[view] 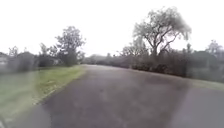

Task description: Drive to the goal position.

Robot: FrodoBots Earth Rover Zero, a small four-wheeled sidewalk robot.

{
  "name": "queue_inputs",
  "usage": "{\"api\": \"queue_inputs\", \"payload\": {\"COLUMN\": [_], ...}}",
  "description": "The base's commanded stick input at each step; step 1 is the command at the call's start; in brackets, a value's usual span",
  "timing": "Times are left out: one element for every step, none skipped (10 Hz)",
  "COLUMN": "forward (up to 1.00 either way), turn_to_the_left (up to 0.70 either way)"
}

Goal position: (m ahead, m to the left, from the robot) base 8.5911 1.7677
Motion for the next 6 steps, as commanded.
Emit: {"api": "queue_inputs", "payload": {"forward": [0.7, 0.7, 0.7, 0.7, 0.7, 0.7], "turn_to_the_left": [0.0, 0.0, 0.0, 0.0, 0.0, 0.0]}}
